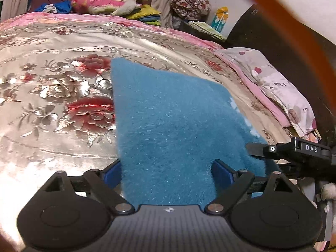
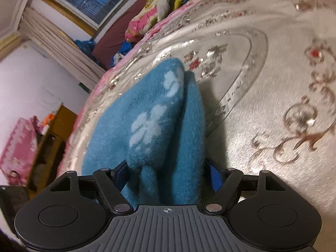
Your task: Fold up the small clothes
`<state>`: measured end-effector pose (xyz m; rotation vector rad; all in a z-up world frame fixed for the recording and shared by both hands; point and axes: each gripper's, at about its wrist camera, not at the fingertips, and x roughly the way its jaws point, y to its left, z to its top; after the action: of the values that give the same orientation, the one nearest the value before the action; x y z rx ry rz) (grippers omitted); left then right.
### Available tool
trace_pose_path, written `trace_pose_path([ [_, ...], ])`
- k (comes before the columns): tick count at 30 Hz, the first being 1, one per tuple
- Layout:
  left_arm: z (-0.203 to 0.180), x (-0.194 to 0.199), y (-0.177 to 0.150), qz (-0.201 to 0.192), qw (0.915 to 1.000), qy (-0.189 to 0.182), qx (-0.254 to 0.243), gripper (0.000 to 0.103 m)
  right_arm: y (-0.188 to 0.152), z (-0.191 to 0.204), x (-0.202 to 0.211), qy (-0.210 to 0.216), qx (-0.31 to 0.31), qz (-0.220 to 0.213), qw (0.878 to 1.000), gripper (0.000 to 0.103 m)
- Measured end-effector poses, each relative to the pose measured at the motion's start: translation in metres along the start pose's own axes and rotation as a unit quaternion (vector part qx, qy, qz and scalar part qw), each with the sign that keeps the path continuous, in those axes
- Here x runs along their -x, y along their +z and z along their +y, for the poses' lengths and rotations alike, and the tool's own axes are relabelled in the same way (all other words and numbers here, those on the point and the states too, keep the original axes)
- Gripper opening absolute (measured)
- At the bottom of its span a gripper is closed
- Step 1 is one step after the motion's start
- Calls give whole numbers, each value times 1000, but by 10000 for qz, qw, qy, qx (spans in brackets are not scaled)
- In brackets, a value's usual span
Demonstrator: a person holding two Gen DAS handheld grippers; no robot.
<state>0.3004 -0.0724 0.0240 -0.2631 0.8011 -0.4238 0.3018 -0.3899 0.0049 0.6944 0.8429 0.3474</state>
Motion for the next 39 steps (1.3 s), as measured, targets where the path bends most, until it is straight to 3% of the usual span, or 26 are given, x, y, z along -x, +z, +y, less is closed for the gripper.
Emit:
trace_pose_path([
  [9,3,3,-3,-103,9993,-310,157,96,2,6,-20,217,-101,82,9997,76],
  [16,-6,18,-2,-159,9991,-362,134,92,-7,17,-12,384,-250,139,9989,59],
  [22,-21,52,-9,-254,9983,-528,22,91,-15,34,14,591,-100,91,9982,53],
  [31,-40,94,-53,-165,9983,-548,-142,91,-63,47,61,482,79,157,9987,53],
  [39,-47,86,-79,71,9989,-229,-394,90,-87,38,65,174,72,178,9997,52],
])
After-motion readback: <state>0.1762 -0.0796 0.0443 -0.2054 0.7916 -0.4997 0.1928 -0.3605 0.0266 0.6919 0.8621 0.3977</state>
